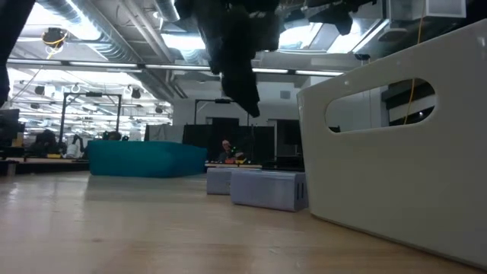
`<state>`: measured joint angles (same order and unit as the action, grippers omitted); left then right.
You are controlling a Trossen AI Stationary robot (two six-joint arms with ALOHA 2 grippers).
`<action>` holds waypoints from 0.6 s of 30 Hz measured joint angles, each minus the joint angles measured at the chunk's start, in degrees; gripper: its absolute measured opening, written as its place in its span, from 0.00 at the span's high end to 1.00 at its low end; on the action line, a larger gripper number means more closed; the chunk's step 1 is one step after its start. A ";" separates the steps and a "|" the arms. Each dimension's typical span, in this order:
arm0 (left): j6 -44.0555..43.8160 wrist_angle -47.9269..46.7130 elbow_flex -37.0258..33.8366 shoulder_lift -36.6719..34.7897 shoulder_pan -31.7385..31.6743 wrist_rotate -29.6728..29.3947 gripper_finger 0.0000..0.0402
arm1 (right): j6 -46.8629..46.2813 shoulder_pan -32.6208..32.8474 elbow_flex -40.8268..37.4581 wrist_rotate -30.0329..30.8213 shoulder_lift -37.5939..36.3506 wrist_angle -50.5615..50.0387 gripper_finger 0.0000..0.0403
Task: Pick & Place Office items
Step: Put the middle blue charger adapter into the blue bin
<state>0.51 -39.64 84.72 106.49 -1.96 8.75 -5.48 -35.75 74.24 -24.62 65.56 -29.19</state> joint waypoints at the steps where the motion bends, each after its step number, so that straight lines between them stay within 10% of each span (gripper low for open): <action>1: -0.04 -0.05 0.14 0.06 0.99 -0.14 0.33 | 0.04 0.00 0.00 -0.46 0.00 -0.02 0.49; 18: -12.89 -1.60 0.31 4.75 8.31 -3.16 0.32 | 1.84 0.00 0.00 -2.02 0.00 -0.59 0.49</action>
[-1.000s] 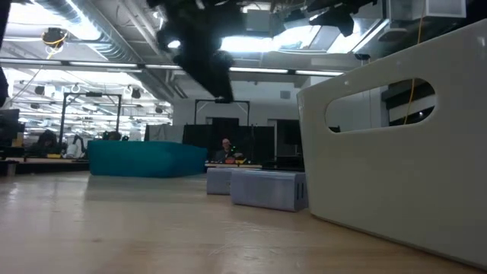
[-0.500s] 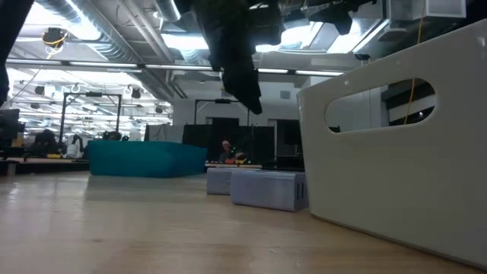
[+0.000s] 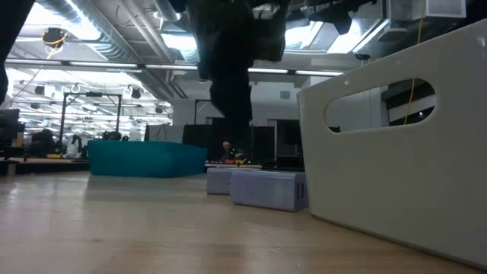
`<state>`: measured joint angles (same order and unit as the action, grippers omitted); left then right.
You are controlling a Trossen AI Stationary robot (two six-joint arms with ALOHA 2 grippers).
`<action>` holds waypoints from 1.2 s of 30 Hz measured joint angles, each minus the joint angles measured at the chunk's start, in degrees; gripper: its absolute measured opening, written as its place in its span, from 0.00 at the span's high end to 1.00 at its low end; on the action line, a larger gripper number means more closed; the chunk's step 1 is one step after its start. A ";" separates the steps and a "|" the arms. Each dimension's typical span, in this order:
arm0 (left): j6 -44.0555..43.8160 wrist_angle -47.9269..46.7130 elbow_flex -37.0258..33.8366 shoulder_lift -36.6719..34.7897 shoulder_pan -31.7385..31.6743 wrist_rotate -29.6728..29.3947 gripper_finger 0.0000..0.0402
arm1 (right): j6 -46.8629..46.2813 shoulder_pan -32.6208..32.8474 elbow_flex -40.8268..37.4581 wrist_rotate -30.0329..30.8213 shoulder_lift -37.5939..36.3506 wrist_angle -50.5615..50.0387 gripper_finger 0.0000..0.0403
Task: Pick & Place Office items
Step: Put the middle blue charger adapter into the blue bin
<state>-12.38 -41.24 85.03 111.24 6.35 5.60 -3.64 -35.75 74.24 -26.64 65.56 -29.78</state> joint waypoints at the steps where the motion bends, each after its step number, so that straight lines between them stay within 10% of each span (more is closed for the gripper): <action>1: 0.02 0.15 0.00 0.80 0.00 0.88 0.32 | 0.00 0.03 0.00 -0.05 0.00 0.00 0.49; 36: 2.80 0.58 0.36 11.23 1.05 3.14 0.37 | 0.22 0.22 0.00 -0.92 0.00 -0.28 0.49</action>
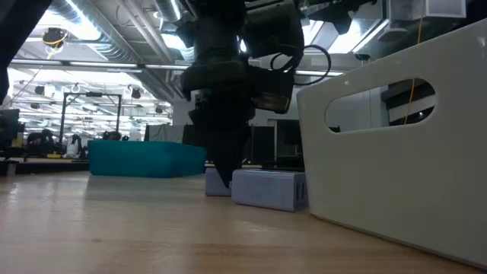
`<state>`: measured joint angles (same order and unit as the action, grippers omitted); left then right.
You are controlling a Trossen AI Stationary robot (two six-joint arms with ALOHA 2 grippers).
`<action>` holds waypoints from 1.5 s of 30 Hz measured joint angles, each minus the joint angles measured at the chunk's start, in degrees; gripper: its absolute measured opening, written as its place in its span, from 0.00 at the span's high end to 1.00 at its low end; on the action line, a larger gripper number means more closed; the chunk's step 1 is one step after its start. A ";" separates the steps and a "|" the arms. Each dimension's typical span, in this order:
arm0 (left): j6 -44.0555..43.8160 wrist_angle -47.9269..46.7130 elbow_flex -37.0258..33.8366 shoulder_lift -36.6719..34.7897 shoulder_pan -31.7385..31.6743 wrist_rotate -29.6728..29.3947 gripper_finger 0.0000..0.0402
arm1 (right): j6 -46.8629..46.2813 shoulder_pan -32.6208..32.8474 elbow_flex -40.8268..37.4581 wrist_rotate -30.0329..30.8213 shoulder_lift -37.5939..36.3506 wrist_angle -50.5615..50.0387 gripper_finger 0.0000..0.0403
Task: Pick & Place Office items
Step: Put the middle blue charger adapter into the blue bin
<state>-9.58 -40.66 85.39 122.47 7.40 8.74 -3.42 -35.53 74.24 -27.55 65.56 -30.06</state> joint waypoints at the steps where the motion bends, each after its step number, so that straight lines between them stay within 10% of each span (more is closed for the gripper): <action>1: -0.88 0.06 -0.05 0.01 -0.02 -0.05 0.40 | 0.00 0.00 0.00 0.08 0.00 -0.02 0.49; 28: -6.75 5.20 -0.49 -13.81 -15.85 3.79 0.48 | -0.59 -0.02 0.00 1.21 0.00 1.04 0.49; 38: -2.93 -8.00 -0.42 -18.41 -27.02 -9.98 0.48 | -0.70 -0.02 0.00 3.10 0.00 1.36 0.49; 45: -0.69 -0.73 -1.42 -18.80 -38.97 -10.31 0.48 | -1.72 -0.04 0.00 3.15 0.00 1.38 0.49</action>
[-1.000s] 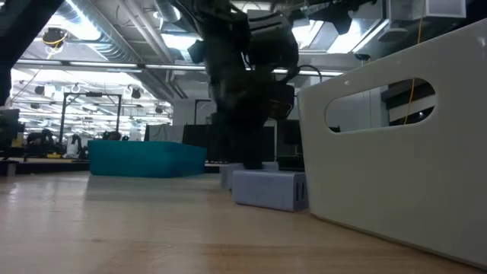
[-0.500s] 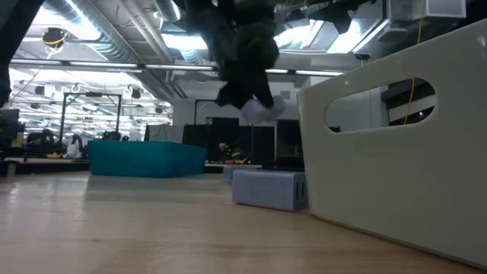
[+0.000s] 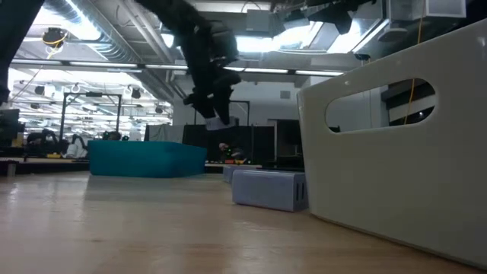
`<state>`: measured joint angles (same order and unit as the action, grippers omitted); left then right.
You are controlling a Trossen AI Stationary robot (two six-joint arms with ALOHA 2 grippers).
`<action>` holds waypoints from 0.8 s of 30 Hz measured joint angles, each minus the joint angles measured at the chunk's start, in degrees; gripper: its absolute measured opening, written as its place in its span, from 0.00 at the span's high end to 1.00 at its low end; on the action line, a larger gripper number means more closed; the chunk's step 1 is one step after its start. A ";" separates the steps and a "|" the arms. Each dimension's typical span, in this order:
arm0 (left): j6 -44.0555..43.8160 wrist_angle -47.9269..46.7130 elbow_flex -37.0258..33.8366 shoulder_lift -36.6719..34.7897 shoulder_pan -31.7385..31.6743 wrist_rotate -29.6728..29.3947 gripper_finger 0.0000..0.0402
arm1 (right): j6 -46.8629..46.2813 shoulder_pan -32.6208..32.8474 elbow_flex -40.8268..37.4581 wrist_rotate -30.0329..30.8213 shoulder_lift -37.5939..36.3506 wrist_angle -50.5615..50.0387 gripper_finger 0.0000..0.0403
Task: Pick & Place Office items
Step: Put the middle blue charger adapter into the blue bin
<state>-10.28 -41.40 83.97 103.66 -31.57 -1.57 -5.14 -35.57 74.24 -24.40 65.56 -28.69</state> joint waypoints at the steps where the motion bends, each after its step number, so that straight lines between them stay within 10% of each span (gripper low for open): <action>1: -0.02 2.19 -0.67 -0.03 -1.84 0.75 0.48 | -0.36 0.00 0.00 -0.01 0.00 0.00 0.49; 10: -4.11 19.17 -10.41 -3.90 -15.83 9.52 0.48 | -1.93 -0.04 0.00 2.67 0.00 0.00 0.49; 24: -6.56 19.14 -32.02 -20.54 -25.37 10.91 0.48 | -4.01 -0.43 0.00 6.01 0.00 0.00 0.49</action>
<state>-16.84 -22.26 51.95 83.13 -56.94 9.34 -9.15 -36.00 74.24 -18.39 65.56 -28.69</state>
